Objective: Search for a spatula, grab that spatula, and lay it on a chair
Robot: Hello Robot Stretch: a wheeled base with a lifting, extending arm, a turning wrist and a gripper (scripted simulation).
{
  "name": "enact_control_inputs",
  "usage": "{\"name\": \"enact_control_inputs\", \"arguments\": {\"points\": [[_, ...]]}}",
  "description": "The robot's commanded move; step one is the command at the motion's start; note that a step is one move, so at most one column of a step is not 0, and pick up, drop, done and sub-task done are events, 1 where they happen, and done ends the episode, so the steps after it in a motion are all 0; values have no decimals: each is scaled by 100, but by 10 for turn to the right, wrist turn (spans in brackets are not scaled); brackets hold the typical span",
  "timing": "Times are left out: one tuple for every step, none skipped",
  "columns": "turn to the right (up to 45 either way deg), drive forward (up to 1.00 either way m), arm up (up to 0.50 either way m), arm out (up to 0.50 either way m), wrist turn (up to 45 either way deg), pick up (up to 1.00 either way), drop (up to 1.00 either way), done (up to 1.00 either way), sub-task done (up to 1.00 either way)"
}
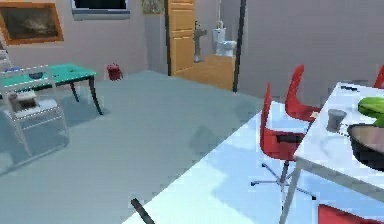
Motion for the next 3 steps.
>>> {"name": "enact_control_inputs", "arguments": {"points": [[0, 100, 0, 0, 0, 0, 0, 0, 0], [0, 75, 0, 0, 0, 0, 0, 0, 0], [450, 0, 0, 0, 0, 0, 0, 0, 0]]}}
